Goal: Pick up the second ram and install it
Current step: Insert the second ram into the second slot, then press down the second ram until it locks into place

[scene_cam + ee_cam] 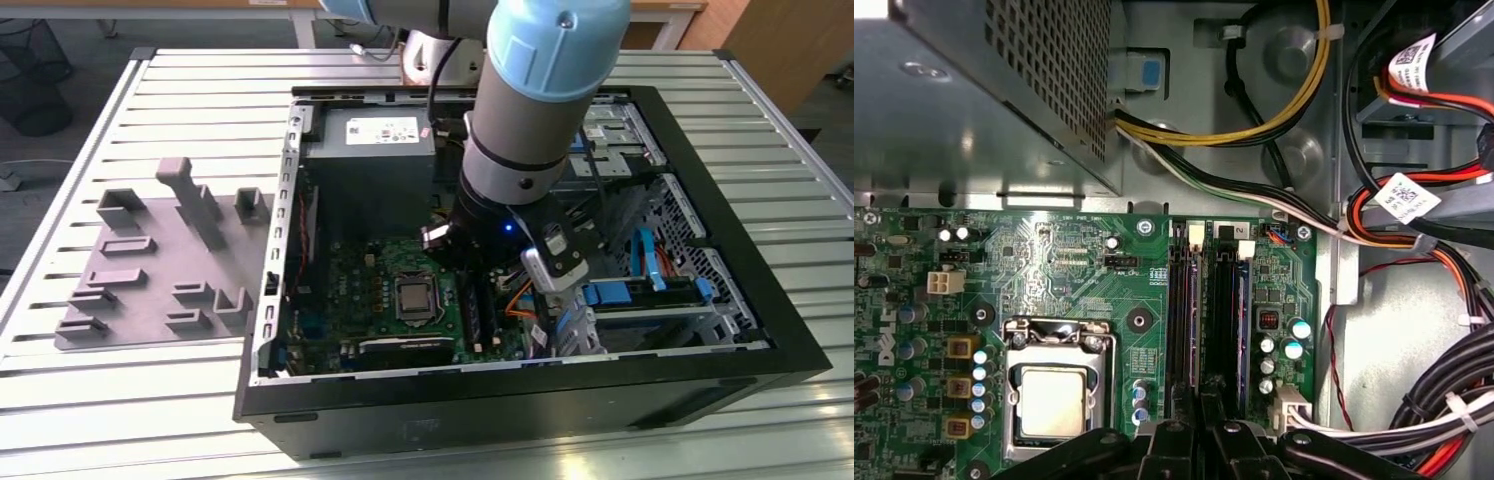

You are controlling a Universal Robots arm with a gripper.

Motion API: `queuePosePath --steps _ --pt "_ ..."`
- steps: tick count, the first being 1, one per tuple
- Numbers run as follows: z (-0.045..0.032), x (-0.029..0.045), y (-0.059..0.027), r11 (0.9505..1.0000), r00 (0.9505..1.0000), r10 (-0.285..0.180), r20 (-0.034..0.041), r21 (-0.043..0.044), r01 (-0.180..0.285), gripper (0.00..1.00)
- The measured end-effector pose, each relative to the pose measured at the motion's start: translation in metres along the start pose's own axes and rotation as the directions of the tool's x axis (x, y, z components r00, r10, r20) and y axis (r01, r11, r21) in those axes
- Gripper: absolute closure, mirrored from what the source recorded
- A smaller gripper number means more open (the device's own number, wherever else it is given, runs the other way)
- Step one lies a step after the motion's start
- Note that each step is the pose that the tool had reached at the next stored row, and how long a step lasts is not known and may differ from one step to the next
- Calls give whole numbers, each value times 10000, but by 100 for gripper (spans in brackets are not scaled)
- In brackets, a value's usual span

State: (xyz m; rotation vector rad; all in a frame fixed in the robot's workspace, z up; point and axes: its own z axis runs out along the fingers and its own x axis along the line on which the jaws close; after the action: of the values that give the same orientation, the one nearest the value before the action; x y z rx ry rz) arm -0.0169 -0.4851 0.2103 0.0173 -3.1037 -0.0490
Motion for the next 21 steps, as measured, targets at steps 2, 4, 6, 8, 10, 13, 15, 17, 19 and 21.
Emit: queuePosePath --steps 2,4,6,8,10,13,15,17,19,21 --pt "3 0 0 10000 10000 1 0 0 -1 79" --pt "4 0 0 10000 10000 0 -1 0 0 79" --pt "-14 1 1 10000 10000 1 -1 1 -1 79" --pt "-63 3 2 10000 10000 1 -1 0 -1 79" --pt "-128 5 4 10000 10000 1 -2 0 -1 79" --pt "-230 9 7 10000 10000 1 -5 1 -1 79" --pt "-289 11 9 10000 10000 1 -6 1 -1 79" --pt "-294 11 10 10000 10000 0 -6 -1 0 80" --pt "-294 11 10 10000 10000 0 -6 -2 0 87" --pt "-295 11 9 10000 10000 1 -6 0 -1 89"
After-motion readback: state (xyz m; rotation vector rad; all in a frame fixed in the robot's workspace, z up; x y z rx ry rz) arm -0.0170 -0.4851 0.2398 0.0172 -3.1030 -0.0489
